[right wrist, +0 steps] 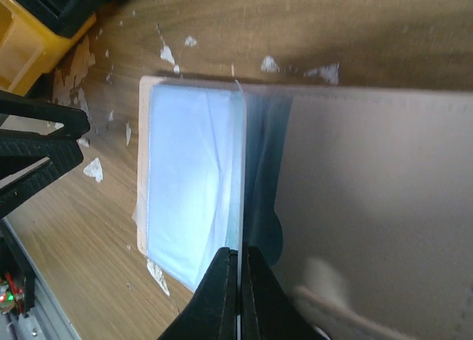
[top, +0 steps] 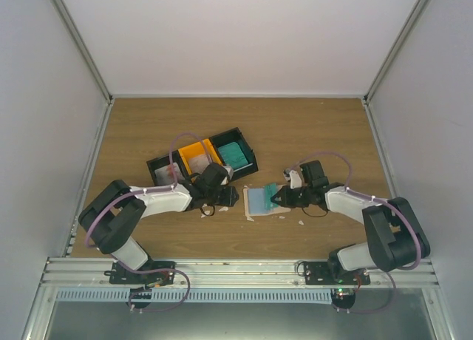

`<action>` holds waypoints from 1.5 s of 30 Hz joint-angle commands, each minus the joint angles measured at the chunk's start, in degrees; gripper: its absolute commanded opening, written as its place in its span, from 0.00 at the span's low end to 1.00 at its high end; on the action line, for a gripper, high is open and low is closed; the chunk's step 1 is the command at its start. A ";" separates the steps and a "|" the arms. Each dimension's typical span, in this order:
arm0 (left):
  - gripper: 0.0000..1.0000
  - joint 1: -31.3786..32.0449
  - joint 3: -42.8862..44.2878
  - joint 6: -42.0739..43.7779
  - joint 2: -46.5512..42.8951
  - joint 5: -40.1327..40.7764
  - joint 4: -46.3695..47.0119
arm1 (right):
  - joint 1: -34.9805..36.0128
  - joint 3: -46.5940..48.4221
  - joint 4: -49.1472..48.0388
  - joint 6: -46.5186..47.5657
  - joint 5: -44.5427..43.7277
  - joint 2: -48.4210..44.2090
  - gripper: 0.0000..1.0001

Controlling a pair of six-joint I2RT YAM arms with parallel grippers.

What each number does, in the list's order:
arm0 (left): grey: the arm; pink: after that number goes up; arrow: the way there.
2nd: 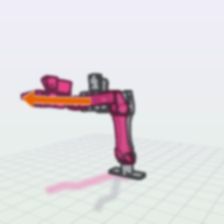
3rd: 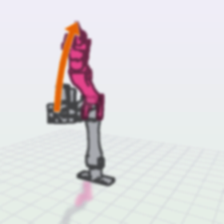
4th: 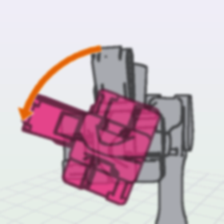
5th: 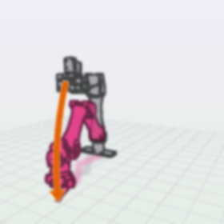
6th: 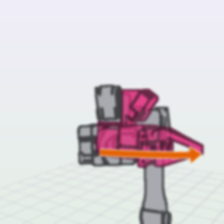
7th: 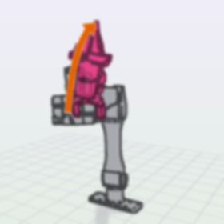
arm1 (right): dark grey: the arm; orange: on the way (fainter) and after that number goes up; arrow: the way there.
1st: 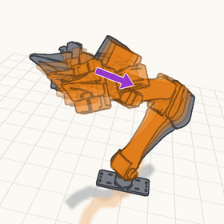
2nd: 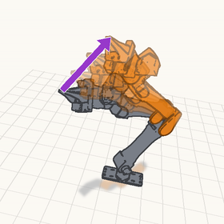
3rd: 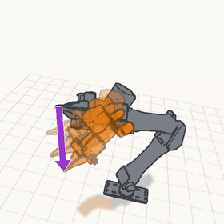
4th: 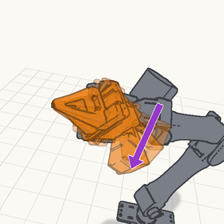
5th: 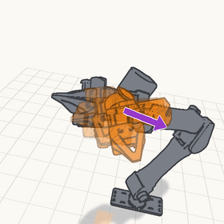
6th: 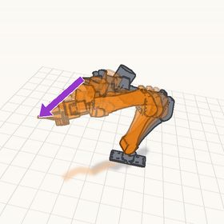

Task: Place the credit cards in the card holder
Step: Insert the credit card into the card holder.

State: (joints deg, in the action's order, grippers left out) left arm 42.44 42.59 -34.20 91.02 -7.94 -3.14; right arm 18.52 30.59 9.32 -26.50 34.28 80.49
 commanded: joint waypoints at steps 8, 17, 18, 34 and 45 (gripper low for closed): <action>0.35 2.43 -2.95 -4.23 -0.06 -2.52 5.37 | -0.38 -8.32 -6.98 -7.81 4.23 -0.27 0.00; 0.32 3.40 -2.32 -4.62 1.46 -3.40 5.75 | -0.41 -8.12 -10.24 -11.51 4.15 3.02 0.00; 0.31 3.48 -2.26 -4.65 1.58 -3.39 5.69 | -0.34 -8.13 -10.90 -12.01 4.22 3.28 0.00; 0.18 5.01 -1.75 -4.43 4.12 -2.78 5.77 | -0.29 -7.12 -15.91 -16.47 9.17 7.21 0.01; 0.15 5.46 -2.07 -4.34 4.42 -2.17 5.86 | 0.08 -7.80 -21.01 -21.55 11.34 8.82 0.00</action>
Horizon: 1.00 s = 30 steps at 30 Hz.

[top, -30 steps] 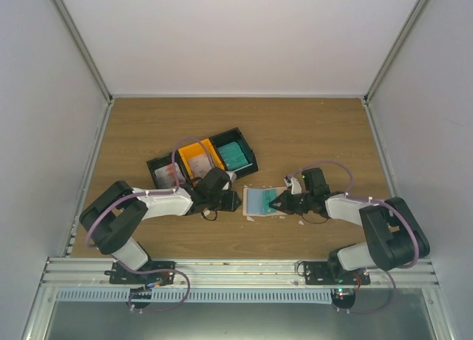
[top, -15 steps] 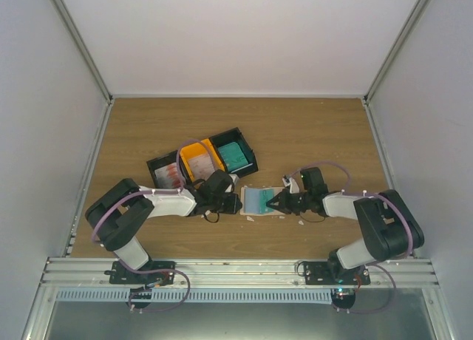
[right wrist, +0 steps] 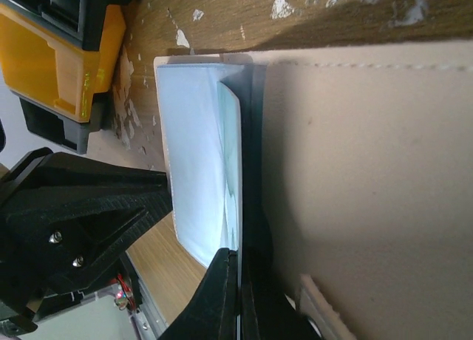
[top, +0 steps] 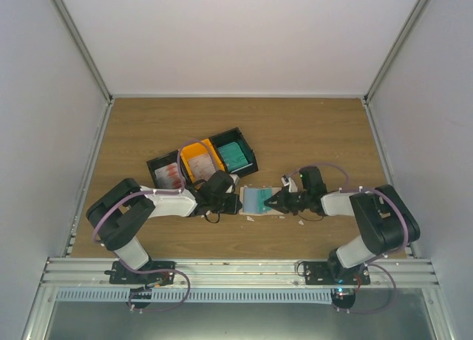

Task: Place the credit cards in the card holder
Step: Insert the credit card into the card holder.

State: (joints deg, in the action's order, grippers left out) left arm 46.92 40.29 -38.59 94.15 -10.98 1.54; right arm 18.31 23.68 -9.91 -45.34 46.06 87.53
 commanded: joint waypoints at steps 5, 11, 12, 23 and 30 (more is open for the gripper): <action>0.14 1.16 0.01 -0.10 1.47 0.80 1.53 | 1.14 -0.92 -3.15 -4.57 -0.29 2.68 0.00; 0.14 1.42 -0.11 -0.17 1.40 0.81 1.53 | 2.16 -0.93 -4.28 -5.34 -1.12 3.92 0.00; 0.14 1.42 -0.06 -0.17 1.31 0.79 1.54 | 2.45 -0.78 -4.31 -5.32 -1.33 4.05 0.01; 0.13 1.60 0.19 -0.04 1.36 0.63 1.87 | 6.19 0.25 -5.20 -3.62 -2.49 5.91 0.01; 0.13 1.76 0.25 0.20 -0.11 0.98 1.72 | 6.69 0.84 -4.42 -3.06 -4.98 5.55 0.02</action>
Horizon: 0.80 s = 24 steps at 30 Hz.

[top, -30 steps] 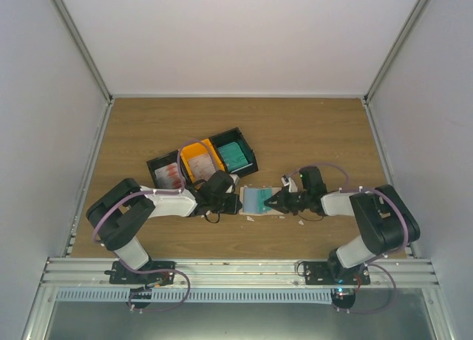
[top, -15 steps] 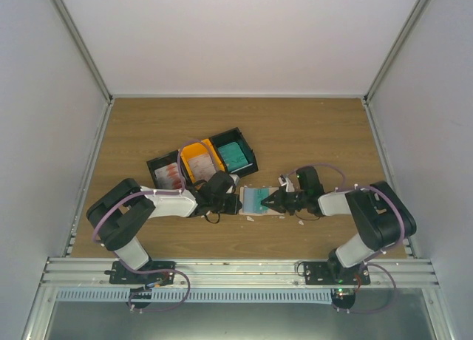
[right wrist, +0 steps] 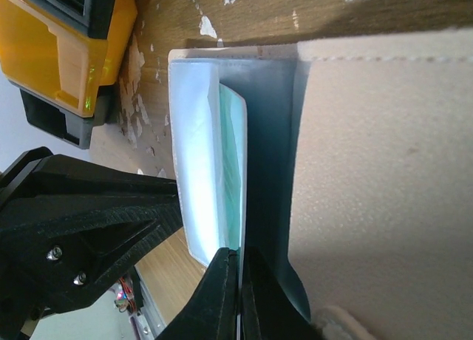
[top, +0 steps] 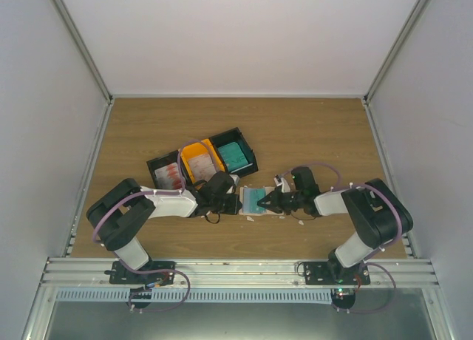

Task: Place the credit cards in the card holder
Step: Insert the credit card into the card holder.

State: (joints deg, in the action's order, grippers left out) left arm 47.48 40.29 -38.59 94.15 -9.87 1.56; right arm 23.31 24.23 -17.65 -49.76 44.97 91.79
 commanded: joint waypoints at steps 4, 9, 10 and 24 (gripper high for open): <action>0.13 1.42 0.57 0.89 -0.82 -0.42 1.78 | 2.64 0.90 2.84 1.21 -4.62 1.59 0.03; 0.09 1.64 0.89 0.66 0.69 -0.97 2.03 | 4.11 1.00 0.74 -0.68 -4.69 2.44 0.01; 0.09 1.71 0.89 0.55 0.83 -0.91 2.04 | 4.18 1.00 0.76 -0.83 -4.93 2.45 0.01; 0.09 1.73 1.76 1.12 0.19 0.09 1.00 | 4.95 3.98 14.94 2.58 -15.26 -6.19 0.32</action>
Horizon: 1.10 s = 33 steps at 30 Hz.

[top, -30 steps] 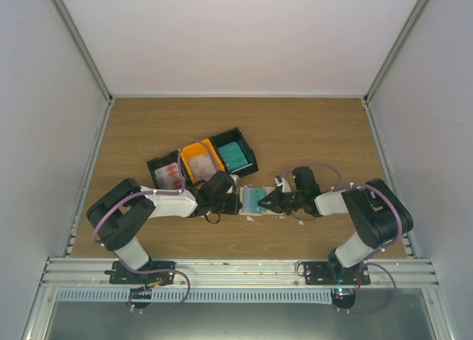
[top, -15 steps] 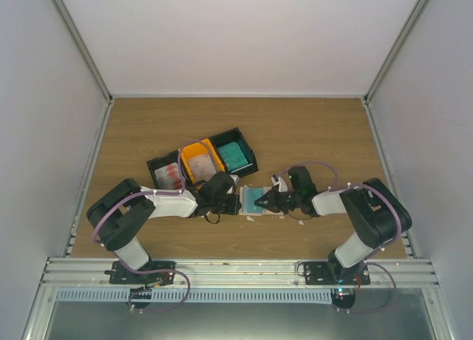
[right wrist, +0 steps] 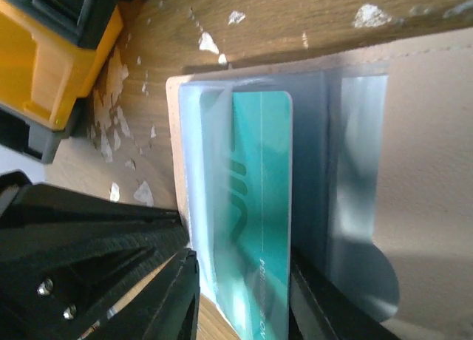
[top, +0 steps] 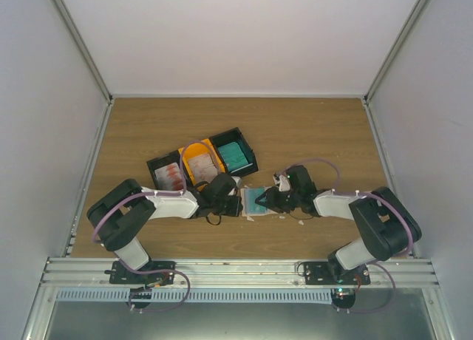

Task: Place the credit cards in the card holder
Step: Insert the credit card into the card holder.

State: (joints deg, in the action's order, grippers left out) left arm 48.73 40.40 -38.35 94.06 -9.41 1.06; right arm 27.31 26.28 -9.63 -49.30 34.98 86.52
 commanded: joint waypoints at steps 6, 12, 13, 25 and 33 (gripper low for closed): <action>0.09 0.49 2.14 1.04 0.77 -0.51 1.40 | 1.62 3.80 11.52 3.19 -8.77 -1.58 0.40; 0.09 0.49 2.06 0.92 0.85 -0.52 1.64 | 3.17 5.64 14.55 4.80 -12.09 -2.83 0.52; 0.09 0.49 2.05 0.92 0.98 -0.66 1.78 | 3.58 6.00 14.53 5.01 -11.97 -2.69 0.54; 0.09 0.49 1.96 0.90 1.12 -0.77 2.02 | 7.34 10.80 23.96 5.73 -24.99 -3.73 0.70; 0.09 0.49 2.09 0.90 1.38 -0.94 2.19 | 7.55 12.36 26.98 7.83 -29.33 -4.38 0.71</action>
State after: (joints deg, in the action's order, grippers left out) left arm 48.77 41.32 -37.98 94.89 -10.26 0.99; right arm 34.46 37.15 13.76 -43.22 10.48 81.95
